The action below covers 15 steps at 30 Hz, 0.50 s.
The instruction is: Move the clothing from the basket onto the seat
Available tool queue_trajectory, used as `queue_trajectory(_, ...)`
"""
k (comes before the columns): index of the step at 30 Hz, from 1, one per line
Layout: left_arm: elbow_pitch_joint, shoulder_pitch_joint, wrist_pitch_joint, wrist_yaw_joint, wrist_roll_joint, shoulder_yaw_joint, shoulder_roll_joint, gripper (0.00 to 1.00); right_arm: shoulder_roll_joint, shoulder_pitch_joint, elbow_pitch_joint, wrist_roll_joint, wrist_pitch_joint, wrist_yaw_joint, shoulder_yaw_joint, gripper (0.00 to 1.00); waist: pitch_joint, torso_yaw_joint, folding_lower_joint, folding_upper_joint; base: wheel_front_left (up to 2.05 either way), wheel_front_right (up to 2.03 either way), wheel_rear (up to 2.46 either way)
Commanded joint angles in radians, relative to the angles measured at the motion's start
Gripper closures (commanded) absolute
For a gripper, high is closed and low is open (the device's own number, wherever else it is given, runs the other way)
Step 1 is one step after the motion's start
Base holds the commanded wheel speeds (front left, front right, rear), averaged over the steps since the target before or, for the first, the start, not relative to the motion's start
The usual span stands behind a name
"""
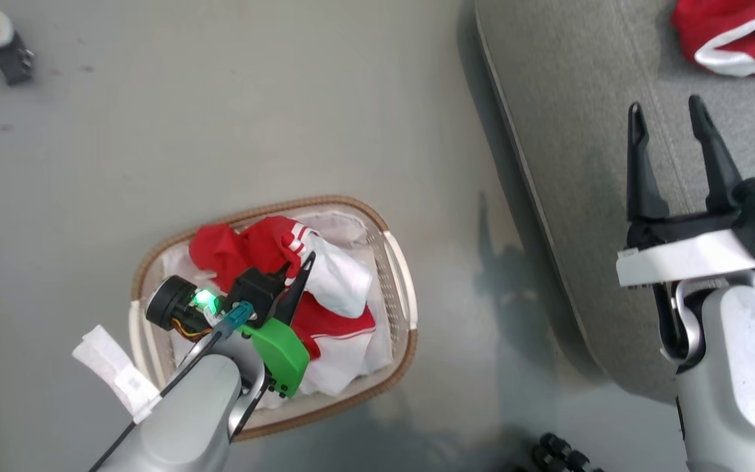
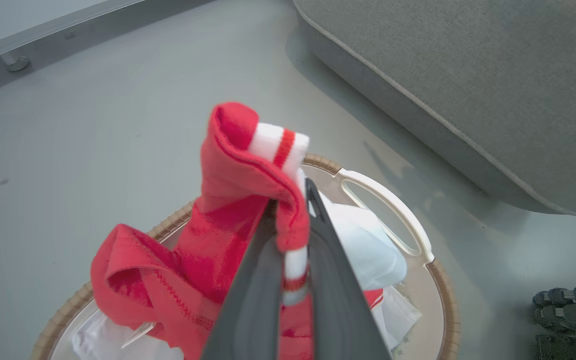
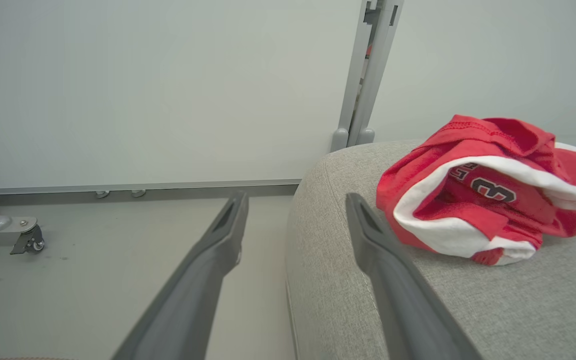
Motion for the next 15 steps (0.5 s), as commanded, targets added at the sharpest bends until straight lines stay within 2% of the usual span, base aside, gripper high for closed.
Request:
queue_trajectory(1, -0.033, 0.025, -0.001, -0.003, 0.005, 0.002, 0.017, 1.00, -0.004, 0.029, 0.009, -0.013, -0.002, -0.001, -0.006, 0.00, -0.147, 0.087, 0.0001, 0.0000, 0.00, 0.00, 0.00)
queue_trajectory(8, -0.159, 0.036, 0.007, -0.004, 0.024, -0.003, 0.086, 1.00, -0.004, 0.094, 0.046, -0.038, -0.002, -0.001, -0.006, 0.00, -0.282, 0.134, 0.0001, 0.0000, 0.00, 0.00, 0.00)
queue_trajectory(15, -0.294, -0.032, 0.081, -0.004, 0.017, 0.005, 0.163, 1.00, -0.004, 0.137, 0.076, -0.046, -0.002, -0.001, 0.008, 0.00, -0.391, 0.158, 0.0001, 0.0000, 0.00, 0.00, 0.00)
